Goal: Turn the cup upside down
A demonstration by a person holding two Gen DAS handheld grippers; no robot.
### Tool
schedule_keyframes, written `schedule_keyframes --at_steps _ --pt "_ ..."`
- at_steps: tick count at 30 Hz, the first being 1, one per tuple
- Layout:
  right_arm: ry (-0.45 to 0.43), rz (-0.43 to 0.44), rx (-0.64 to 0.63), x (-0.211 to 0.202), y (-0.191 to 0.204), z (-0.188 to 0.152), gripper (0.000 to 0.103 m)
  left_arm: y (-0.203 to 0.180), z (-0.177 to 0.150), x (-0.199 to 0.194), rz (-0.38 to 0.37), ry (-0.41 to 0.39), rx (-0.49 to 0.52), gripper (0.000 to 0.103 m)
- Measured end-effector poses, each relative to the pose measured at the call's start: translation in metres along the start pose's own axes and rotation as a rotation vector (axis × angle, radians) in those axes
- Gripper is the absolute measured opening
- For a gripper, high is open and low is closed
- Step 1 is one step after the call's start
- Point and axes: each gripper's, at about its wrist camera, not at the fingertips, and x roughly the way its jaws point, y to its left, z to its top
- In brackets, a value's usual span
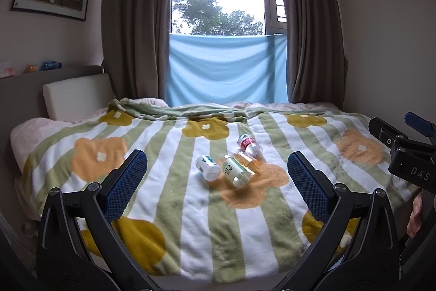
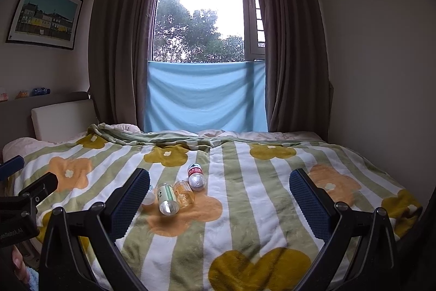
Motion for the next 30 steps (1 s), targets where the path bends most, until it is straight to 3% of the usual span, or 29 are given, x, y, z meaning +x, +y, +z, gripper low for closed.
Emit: schedule_keyframes --at_steps 12,18,24,30 --pt "0.01 0.008 -0.003 0.001 0.004 0.001 0.102 -0.004 0.002 0.001 -0.002 0.001 0.0 0.103" --pt "0.035 0.019 -0.017 0.011 0.004 0.001 0.102 -0.014 0.008 0.023 -0.015 0.053 0.012 0.103" --pt "0.088 0.074 -0.043 0.049 -0.001 0.007 0.102 -0.02 0.009 0.055 -0.032 0.124 0.003 0.103" --pt "0.187 0.186 -0.073 0.117 0.003 0.016 0.102 -0.02 0.002 0.098 -0.03 0.202 -0.002 0.103"
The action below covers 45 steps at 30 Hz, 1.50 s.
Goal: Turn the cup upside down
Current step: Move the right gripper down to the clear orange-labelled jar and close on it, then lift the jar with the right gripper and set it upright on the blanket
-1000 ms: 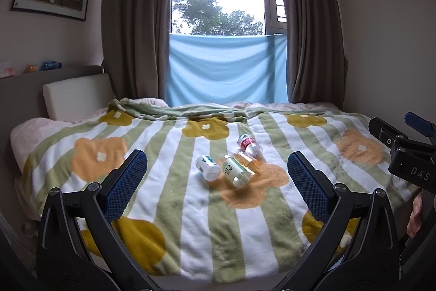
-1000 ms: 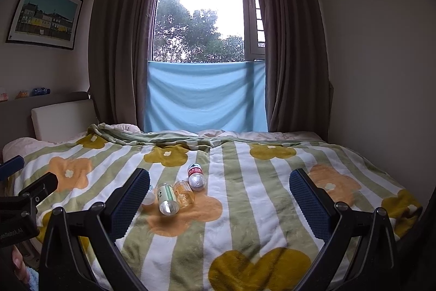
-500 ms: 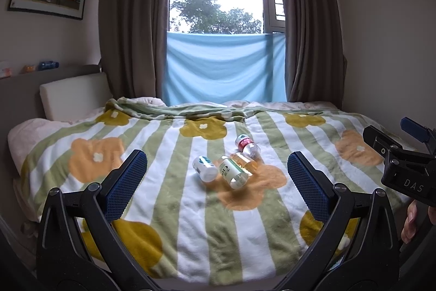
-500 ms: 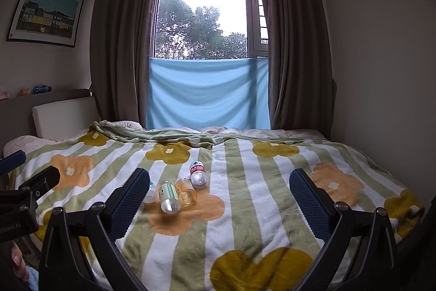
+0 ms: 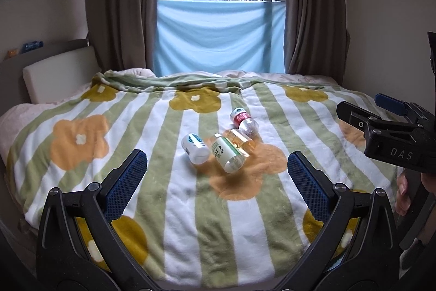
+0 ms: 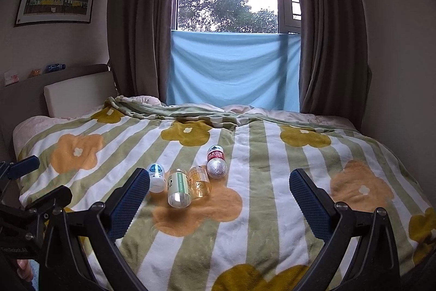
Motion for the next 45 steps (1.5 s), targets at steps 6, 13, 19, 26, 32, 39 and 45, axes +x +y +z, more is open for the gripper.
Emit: schedule_keyframes --at_steps 6,13,19,26,32,39,45 --pt "0.158 0.101 -0.022 0.09 0.001 0.012 0.102 0.015 -0.002 0.055 -0.004 0.11 -0.011 0.103" --pt "0.374 0.165 -0.031 0.209 -0.001 0.012 0.102 0.035 -0.017 0.117 -0.005 0.224 -0.026 0.103" --pt "0.604 0.202 -0.012 0.312 -0.001 -0.002 0.102 0.051 -0.032 0.16 -0.012 0.311 -0.052 0.103" --pt "0.768 0.203 -0.015 0.38 0.005 -0.031 0.095 0.063 -0.043 0.185 -0.01 0.358 -0.071 0.103" --pt "0.826 0.213 0.0 0.406 0.011 -0.048 0.085 0.066 -0.045 0.193 -0.011 0.372 -0.087 0.103" --pt "0.909 0.288 0.105 0.419 0.017 -0.064 0.055 0.068 -0.045 0.186 -0.012 0.378 -0.091 0.103" --pt "0.873 0.279 0.094 0.401 0.018 -0.051 0.055 0.071 -0.043 0.17 -0.015 0.358 -0.098 0.103"
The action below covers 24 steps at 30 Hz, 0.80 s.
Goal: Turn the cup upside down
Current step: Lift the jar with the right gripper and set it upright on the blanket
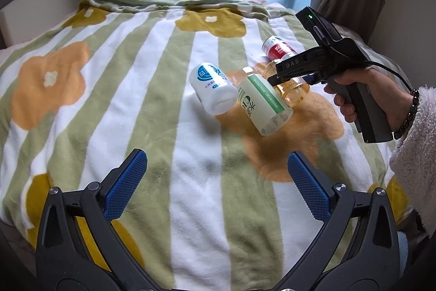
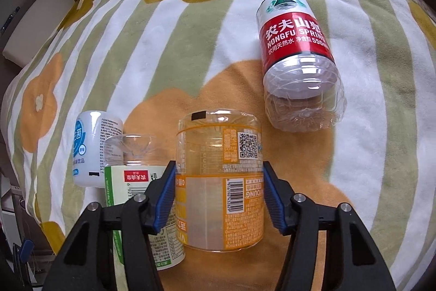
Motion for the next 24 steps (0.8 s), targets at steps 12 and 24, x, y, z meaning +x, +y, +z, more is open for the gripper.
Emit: schedule_keyframes --at_steps 12,24 --pt "-0.098 0.011 -0.127 -0.104 0.052 -0.069 0.055 0.0 -0.013 -0.053 -0.013 -0.041 0.031 0.103" --pt "-0.083 0.005 -0.096 -0.085 0.069 -0.165 0.055 -0.002 -0.042 -0.094 -0.05 -0.062 0.014 0.103"
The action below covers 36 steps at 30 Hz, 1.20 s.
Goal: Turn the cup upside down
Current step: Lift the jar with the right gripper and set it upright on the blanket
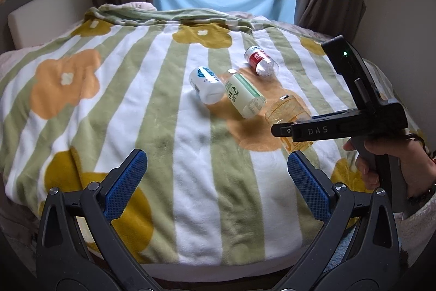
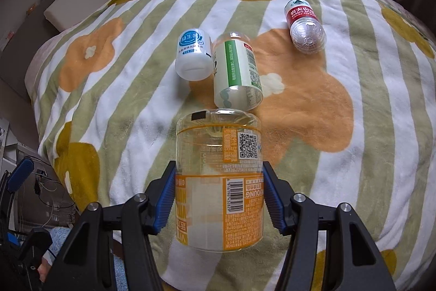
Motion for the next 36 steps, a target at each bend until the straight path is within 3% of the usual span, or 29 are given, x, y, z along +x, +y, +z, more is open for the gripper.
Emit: schedule_keyframes --at_steps 16,17,19,27,31,36 --pt "0.061 -0.004 0.09 0.055 -0.001 -0.004 0.057 0.028 -0.017 0.014 -0.017 0.054 -0.071 0.103" --pt "0.058 0.0 0.104 0.056 -0.002 -0.004 0.062 0.029 -0.016 0.015 -0.022 0.057 -0.079 0.103" --pt "0.043 0.006 0.12 0.054 -0.003 -0.003 0.099 0.031 -0.016 0.015 -0.026 0.06 -0.088 0.103" --pt "-0.08 0.035 0.093 0.013 -0.01 -0.008 0.103 0.03 -0.012 0.013 -0.01 0.07 -0.087 0.102" --pt "-0.135 0.058 0.057 -0.021 -0.017 -0.016 0.103 0.019 0.007 0.005 -0.038 0.06 -0.073 0.102" --pt "-0.265 -0.012 -0.037 -0.07 -0.02 -0.034 0.103 0.001 0.044 0.004 -0.079 0.068 -0.113 0.102"
